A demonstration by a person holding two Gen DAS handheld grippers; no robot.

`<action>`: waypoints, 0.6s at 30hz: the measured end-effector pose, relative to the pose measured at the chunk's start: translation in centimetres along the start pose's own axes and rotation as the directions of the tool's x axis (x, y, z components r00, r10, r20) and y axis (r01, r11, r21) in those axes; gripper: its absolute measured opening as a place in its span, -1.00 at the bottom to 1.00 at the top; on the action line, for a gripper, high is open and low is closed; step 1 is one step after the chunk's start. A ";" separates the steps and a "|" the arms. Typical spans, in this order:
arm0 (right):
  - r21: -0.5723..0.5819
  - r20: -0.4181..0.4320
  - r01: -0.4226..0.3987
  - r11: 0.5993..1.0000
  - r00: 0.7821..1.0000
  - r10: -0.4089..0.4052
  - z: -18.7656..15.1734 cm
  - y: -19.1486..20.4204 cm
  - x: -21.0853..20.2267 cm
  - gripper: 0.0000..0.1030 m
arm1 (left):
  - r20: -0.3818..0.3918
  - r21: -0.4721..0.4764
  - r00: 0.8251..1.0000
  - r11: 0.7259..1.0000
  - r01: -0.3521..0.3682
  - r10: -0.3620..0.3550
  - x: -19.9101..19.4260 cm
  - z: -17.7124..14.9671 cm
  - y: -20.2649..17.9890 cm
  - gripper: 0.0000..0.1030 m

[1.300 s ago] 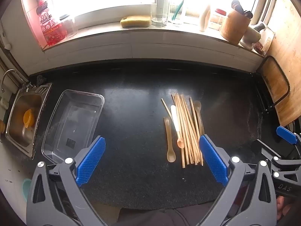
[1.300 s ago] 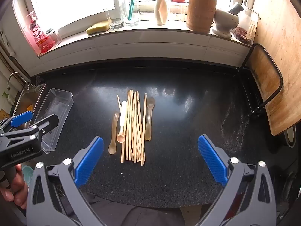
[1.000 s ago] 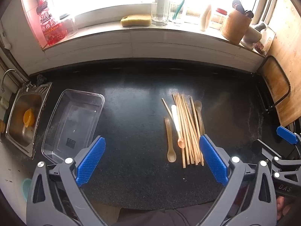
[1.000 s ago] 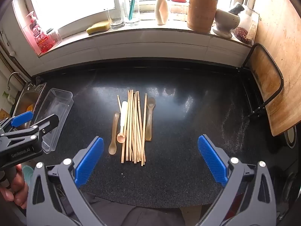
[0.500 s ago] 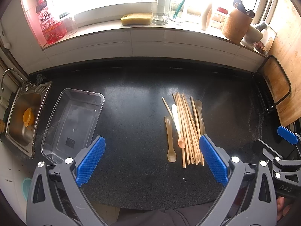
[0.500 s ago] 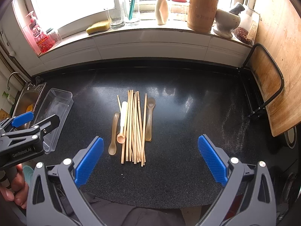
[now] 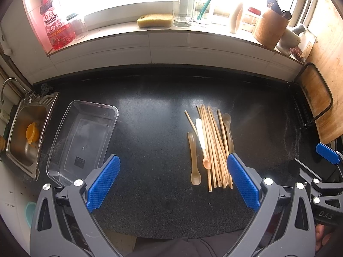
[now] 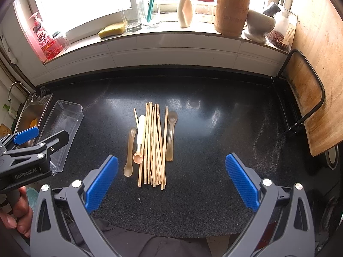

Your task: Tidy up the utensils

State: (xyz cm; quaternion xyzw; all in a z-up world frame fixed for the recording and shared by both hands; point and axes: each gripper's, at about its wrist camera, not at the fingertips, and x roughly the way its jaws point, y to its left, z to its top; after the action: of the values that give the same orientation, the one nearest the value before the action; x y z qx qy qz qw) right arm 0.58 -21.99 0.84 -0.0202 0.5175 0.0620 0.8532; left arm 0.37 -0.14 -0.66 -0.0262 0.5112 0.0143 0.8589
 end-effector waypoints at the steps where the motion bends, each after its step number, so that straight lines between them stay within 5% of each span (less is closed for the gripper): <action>1: 0.000 0.000 0.001 1.000 1.000 -0.001 0.0 0.0 0.0 0.89 | -0.003 0.000 1.000 1.000 0.000 0.000 0.0 0.0 0.0 0.89; 18: 0.015 -0.020 -0.012 1.000 1.000 0.013 0.7 -0.5 1.2 0.89 | 0.004 -0.018 0.999 0.999 0.034 -0.034 1.5 0.7 0.2 0.89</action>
State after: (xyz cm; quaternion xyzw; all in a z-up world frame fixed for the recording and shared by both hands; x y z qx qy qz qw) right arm 1.81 -22.36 0.04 -0.0114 0.5266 0.0634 0.8477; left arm 1.70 0.05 -1.66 -0.0427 0.5091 0.0042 0.8596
